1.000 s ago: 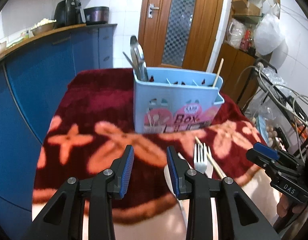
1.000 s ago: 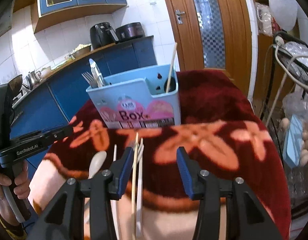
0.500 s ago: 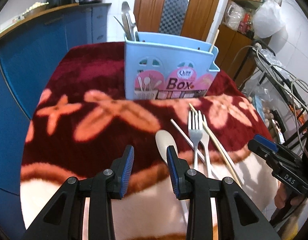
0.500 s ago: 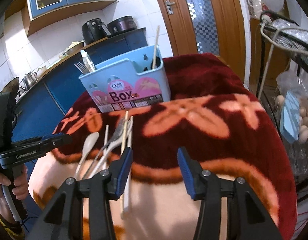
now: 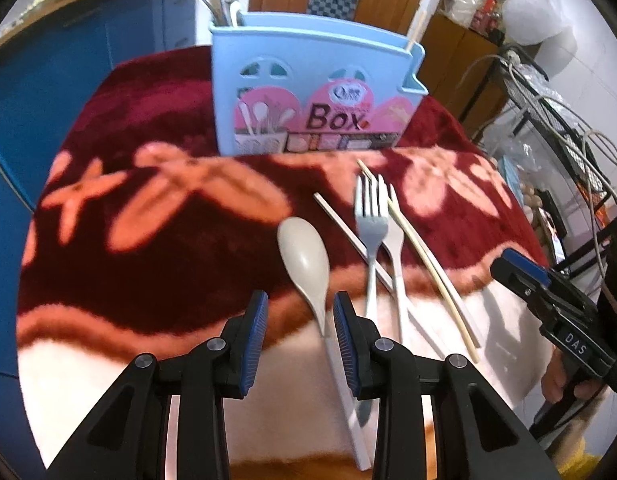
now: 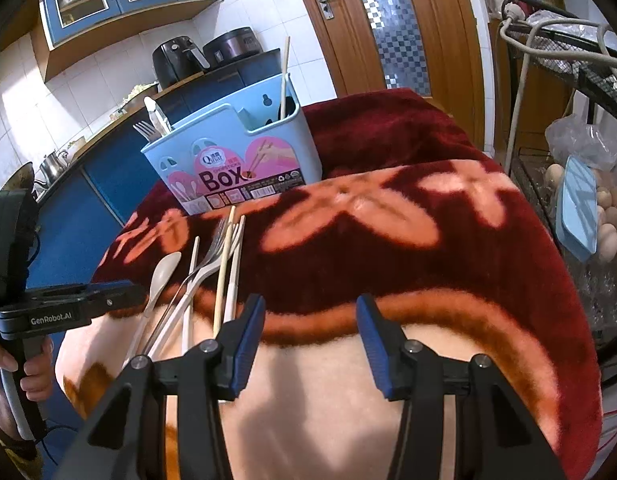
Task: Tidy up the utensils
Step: 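Lower the left tool onto the white plastic spoon while the right tool reaches the chopsticks, then lift the white spoon with the left tool while the right tool grasps a wooden chopstick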
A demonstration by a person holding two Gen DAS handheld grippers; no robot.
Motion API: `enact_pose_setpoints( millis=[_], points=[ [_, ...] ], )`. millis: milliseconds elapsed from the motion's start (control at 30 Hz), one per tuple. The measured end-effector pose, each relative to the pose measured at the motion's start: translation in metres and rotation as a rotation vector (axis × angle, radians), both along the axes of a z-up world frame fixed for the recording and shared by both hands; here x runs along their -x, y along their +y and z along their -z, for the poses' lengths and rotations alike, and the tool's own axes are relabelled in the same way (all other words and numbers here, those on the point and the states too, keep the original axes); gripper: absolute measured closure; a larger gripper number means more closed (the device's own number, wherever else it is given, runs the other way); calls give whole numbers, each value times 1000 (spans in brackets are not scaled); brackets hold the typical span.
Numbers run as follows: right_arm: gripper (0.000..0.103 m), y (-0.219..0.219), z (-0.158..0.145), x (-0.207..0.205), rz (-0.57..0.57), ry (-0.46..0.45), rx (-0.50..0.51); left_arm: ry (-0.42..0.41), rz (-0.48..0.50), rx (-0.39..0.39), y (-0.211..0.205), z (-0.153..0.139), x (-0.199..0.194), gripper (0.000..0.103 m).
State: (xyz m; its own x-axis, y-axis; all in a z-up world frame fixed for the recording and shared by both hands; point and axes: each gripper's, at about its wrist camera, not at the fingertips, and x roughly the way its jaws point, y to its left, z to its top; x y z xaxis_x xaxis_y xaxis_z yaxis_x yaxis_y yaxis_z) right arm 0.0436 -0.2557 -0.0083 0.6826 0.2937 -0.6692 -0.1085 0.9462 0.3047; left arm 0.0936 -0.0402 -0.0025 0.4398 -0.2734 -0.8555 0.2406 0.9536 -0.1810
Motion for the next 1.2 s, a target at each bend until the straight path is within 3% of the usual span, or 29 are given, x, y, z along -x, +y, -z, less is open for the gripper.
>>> enact_pose_setpoints(
  millis=[200, 467, 633, 1033, 1200],
  points=[
    [52, -1, 2, 0, 3, 5, -1, 71, 43, -14, -10, 11, -2, 69],
    [52, -3, 5, -1, 2, 13, -3, 104, 58, -36, -14, 15, -13, 88],
    [52, -1, 5, -2, -2, 17, 5, 113, 30, 19, -8, 16, -18, 95],
    [52, 9, 2, -9, -22, 52, 34, -10, -48, 174, 36, 3, -7, 98],
    [52, 17, 1, -14, -45, 74, 46, -61, -89, 190, 53, -2, -2, 98]
  ],
)
